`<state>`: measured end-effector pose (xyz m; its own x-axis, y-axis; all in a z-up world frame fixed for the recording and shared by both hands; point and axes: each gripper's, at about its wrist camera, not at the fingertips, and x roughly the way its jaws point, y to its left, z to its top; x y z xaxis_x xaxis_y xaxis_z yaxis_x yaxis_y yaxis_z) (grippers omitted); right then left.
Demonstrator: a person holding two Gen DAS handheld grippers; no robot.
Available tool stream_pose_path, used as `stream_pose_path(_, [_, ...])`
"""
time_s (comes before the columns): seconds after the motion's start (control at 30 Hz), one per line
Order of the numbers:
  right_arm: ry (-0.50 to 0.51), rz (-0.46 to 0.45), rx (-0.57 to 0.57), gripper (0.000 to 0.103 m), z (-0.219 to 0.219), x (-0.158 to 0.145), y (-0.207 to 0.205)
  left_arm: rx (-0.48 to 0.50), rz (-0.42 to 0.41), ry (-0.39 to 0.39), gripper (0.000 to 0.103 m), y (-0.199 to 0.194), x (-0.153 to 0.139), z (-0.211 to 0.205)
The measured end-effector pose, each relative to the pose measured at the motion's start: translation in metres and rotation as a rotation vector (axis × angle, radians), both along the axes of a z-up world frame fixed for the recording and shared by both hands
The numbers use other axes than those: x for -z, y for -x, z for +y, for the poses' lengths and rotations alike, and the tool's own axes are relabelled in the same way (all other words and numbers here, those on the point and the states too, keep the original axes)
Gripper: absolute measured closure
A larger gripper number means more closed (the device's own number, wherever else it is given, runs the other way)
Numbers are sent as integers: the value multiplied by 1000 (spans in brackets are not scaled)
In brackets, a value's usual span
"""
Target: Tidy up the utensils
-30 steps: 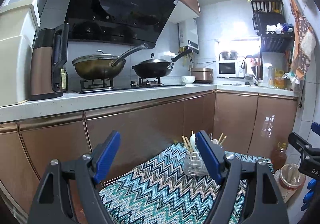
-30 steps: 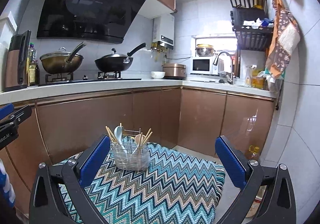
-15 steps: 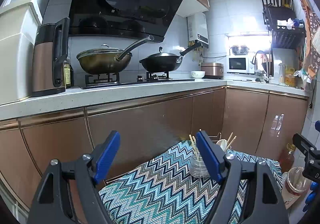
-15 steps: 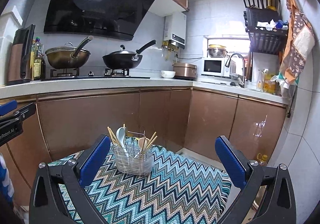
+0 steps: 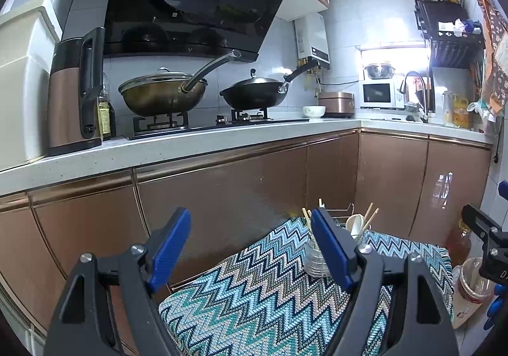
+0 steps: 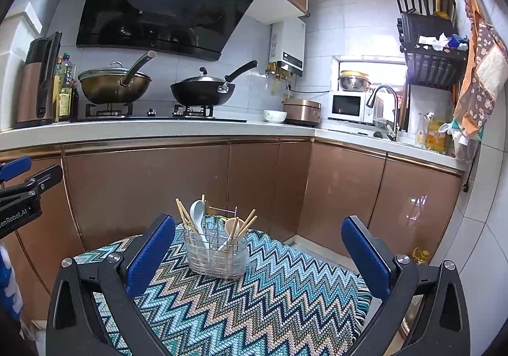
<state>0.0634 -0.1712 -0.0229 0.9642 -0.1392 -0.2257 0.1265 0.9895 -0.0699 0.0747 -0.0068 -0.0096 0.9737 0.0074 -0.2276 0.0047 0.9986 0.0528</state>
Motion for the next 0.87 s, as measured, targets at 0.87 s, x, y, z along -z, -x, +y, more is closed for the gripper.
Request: stream_pose_path(0.87, [-1, 29, 126, 0, -13, 9, -8, 84, 8, 4, 26, -21, 9, -6])
